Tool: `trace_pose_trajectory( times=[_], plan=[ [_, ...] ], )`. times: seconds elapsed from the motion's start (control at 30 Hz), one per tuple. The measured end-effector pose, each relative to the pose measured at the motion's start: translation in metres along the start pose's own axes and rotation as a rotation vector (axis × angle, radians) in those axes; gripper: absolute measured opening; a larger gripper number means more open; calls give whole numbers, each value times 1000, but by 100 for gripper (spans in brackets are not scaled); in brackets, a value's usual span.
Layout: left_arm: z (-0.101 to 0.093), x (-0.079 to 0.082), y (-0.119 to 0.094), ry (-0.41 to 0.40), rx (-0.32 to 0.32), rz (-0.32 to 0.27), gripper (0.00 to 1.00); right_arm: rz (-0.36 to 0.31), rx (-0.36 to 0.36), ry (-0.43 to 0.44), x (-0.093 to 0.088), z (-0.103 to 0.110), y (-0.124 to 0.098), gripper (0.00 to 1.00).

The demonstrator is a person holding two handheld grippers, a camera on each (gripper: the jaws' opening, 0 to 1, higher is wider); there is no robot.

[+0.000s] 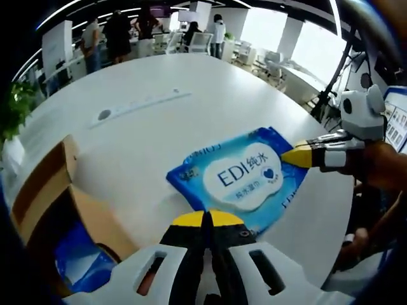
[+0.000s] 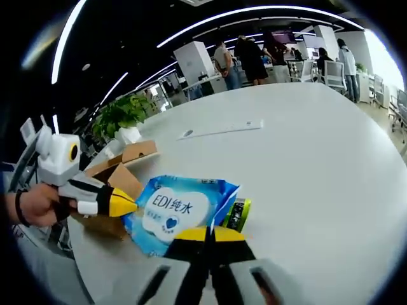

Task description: Operate the shoe box by opening the lid, removing the specified soft item, and placing it in the target area until the item is outside and the box remains undamaged.

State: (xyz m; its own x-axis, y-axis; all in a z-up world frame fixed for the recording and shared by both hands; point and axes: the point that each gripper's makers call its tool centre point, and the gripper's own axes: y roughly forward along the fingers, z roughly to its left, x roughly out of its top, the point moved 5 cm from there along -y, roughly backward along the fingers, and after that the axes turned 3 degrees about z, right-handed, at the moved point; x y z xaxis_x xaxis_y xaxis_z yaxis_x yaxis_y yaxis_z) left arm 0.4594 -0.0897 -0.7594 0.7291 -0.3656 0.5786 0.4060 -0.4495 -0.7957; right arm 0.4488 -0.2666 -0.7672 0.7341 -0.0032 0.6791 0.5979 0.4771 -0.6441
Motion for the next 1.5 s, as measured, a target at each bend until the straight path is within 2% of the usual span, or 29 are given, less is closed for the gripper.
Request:
trace_pose_trajectory(
  times=[0.37,0.53,1.07,1.5],
  plan=[
    [-3,-4,7,39,18,33,0,17,-7,5,-7,-6,8,0],
    [-3,-5,8,35,18,41,0,22,-6,21,-12,-9,9,0],
    [-1,-5,8,22,22,54,0,26,-14,31,-10,-10,12,0],
    [-5,-6,4,17,-6,63,12,28,-53,55,-13,-16,8,3]
  ],
)
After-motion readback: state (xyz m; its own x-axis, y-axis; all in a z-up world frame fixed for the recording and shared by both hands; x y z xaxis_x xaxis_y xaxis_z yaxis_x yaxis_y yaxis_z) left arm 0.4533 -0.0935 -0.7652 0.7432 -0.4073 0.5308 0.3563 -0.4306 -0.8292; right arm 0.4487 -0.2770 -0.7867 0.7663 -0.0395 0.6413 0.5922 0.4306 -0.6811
